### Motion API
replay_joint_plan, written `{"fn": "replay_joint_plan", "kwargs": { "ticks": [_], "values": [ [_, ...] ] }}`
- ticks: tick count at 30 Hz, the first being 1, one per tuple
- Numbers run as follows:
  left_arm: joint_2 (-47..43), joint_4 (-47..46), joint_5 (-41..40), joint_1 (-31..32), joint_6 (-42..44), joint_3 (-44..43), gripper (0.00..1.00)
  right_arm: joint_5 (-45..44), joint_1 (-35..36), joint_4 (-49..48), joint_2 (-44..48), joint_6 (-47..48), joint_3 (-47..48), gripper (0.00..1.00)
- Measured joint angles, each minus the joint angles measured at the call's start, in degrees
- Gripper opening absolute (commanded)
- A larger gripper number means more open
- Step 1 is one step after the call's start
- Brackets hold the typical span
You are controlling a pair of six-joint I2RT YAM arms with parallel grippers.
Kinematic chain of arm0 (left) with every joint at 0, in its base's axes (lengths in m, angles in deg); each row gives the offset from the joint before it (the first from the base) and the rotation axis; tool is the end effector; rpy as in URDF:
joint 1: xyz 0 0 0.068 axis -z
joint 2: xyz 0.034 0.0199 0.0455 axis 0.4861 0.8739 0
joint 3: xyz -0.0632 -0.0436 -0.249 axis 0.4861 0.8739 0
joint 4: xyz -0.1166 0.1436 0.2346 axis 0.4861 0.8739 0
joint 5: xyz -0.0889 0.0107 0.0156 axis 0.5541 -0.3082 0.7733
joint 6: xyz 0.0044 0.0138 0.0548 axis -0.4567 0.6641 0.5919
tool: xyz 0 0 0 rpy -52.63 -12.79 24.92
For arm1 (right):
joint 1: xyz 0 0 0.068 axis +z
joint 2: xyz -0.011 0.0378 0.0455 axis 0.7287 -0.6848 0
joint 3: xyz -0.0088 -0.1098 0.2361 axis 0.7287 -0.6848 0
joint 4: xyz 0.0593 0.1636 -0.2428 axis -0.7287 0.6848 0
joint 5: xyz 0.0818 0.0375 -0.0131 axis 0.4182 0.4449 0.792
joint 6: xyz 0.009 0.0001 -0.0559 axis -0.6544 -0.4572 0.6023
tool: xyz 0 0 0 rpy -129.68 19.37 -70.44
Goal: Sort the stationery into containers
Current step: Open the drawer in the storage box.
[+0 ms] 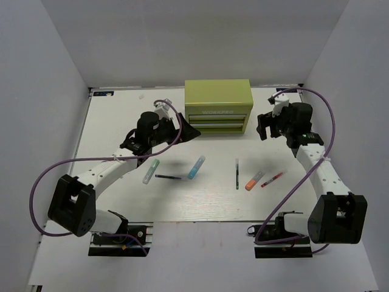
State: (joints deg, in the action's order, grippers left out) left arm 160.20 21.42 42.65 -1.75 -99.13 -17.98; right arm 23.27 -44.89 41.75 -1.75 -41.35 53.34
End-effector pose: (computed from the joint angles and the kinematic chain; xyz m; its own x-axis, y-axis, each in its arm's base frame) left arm 0.3035 -0.1732 0.2357 -0.7423 -0.3089 -0.5947 0.3164 0.6207 -0.7173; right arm 0.3298 0.0204 0.2741 -0.3749 -0.2948 -0.8789 -0.3686 0.9173 -0.1505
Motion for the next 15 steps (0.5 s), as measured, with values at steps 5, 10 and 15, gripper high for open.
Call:
{"fn": "replay_joint_plan", "kwargs": {
  "ticks": [5, 10, 15],
  "values": [
    [1.9, -2.7, -3.1, 3.1, -1.0, -1.3, 1.00, 1.6, 0.0, 0.4, 0.9, 3.1, 0.0, 0.90],
    [4.4, -5.0, -7.3, 5.6, -3.2, -1.3, 0.99, 8.4, 0.0, 2.8, 4.9, 10.7, 0.0, 0.90],
    [7.3, -9.1, -10.9, 8.4, -7.0, -1.3, 0.84, 15.2, 0.1, 3.5, 5.8, 15.3, 2.2, 0.74]
  ]
}}
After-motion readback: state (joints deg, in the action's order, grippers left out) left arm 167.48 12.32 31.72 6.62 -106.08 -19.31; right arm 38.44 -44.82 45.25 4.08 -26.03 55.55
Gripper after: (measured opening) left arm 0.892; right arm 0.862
